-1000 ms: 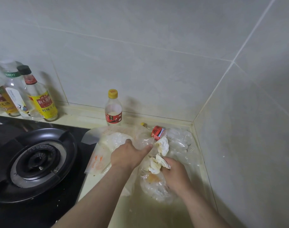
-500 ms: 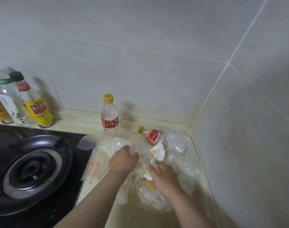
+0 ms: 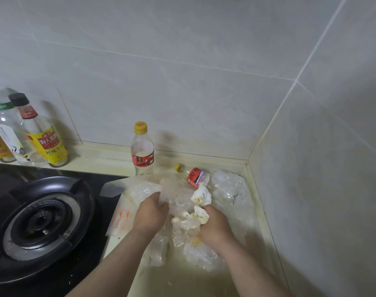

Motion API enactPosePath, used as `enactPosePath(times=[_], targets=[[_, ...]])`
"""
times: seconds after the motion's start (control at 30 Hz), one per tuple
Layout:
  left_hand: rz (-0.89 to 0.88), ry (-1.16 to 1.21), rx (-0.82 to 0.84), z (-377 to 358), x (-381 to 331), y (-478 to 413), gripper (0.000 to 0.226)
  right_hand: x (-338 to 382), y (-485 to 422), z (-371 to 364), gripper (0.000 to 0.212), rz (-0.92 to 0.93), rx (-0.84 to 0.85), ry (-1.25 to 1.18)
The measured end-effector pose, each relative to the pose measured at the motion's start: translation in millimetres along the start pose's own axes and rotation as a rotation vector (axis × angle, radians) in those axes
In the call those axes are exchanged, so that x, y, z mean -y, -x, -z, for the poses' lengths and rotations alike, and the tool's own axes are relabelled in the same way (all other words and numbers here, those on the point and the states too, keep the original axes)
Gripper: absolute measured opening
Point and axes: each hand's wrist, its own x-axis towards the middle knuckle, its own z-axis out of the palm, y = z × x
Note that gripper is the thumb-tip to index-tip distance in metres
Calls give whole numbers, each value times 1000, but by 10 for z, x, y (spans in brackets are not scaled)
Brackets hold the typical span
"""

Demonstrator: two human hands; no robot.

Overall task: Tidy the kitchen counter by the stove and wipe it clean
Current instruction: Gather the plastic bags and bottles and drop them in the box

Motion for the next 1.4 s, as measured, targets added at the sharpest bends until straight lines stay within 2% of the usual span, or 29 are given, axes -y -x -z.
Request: enactPosePath(times=[0.2,0.53,0.7,0.93,1.1,1.4], targets=[[-50,45,-96,230,-146,136,14,110,202,317,1,5,-74,-221],[-64,89,-214,950,-403,742,16,442,623,601,20,88,-147,-215],[-80,104,-349,1407,-457,1014,15,612,883,670,6,91,-143,-293],[-70,130,-330,1845,-348,1372,14,928,1337,723,17,83,-173,-288],[-89,166,-309,2147,-244,1601,17,1188,1701,627,14,95,-191,-253],[-107,238,-408,2633,-55,1973,27,1485,2197,330,9,142,-203,-204]])
